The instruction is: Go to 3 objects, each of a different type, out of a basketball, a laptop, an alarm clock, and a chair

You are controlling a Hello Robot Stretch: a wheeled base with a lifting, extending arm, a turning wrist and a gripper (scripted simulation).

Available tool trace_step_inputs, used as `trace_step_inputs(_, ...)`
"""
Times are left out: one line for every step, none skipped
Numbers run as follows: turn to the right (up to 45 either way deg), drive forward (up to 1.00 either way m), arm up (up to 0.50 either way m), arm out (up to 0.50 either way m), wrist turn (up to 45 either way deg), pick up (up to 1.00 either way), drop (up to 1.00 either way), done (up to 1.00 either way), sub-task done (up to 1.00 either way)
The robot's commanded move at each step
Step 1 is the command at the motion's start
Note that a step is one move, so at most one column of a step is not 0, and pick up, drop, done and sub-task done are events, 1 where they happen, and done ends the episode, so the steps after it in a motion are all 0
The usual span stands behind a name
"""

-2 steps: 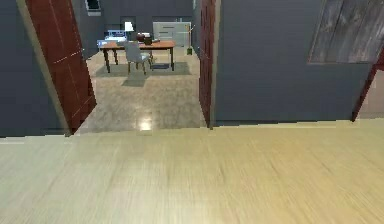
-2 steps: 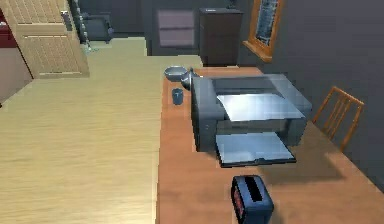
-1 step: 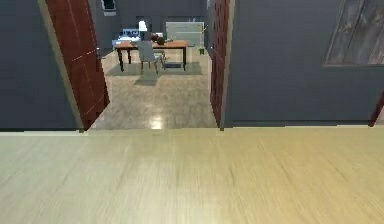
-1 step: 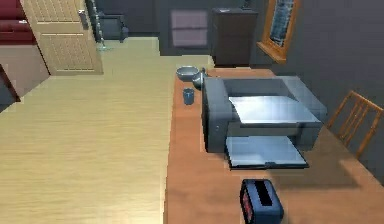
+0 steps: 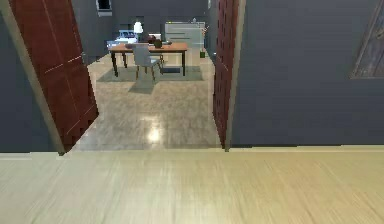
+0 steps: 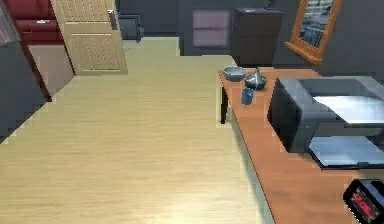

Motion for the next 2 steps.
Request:
trace_step_inputs(-3.0,0.00,0.00,0.00,0.0,0.00,0.00,0.00,0.00)
trace_step_inputs(0.0,1.00,0.00,0.00,0.0,0.00,0.00,0.00,0.00)
